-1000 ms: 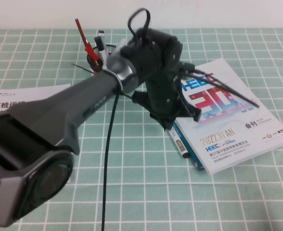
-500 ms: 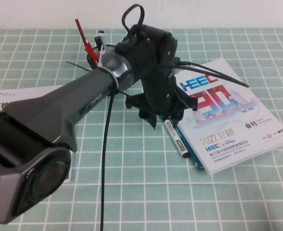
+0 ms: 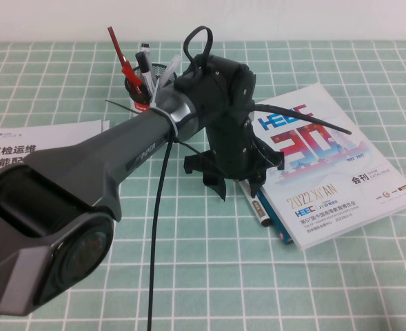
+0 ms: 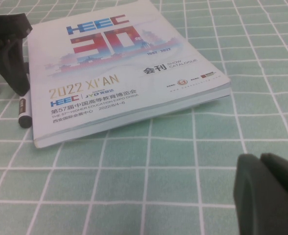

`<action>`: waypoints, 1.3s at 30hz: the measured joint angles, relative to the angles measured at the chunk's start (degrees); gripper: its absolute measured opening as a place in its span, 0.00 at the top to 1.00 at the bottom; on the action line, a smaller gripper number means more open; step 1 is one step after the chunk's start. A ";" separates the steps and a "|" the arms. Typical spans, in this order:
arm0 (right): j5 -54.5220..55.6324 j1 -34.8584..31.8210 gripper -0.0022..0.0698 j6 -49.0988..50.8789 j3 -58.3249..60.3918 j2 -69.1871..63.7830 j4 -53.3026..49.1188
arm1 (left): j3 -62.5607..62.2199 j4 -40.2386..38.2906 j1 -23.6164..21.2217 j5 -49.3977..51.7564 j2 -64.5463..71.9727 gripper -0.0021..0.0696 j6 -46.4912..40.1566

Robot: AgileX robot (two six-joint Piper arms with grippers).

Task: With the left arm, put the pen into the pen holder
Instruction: Pick up the pen on the table

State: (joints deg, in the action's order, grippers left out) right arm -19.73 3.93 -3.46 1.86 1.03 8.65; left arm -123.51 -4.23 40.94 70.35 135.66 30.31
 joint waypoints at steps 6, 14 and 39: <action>0.00 0.00 1.00 0.00 0.00 0.00 0.00 | 0.00 -0.08 0.00 -0.37 0.14 0.46 0.00; 0.00 0.00 1.00 0.00 0.00 0.00 0.00 | 0.00 -0.12 -0.08 -1.11 0.14 0.46 0.11; 0.00 0.00 1.00 0.00 0.00 0.00 0.00 | -0.97 -1.55 -0.24 -1.75 2.19 0.52 0.54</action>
State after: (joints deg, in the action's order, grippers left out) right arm -19.73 3.93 -3.46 1.86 1.03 8.65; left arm -124.47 -5.78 40.70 68.60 137.85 30.85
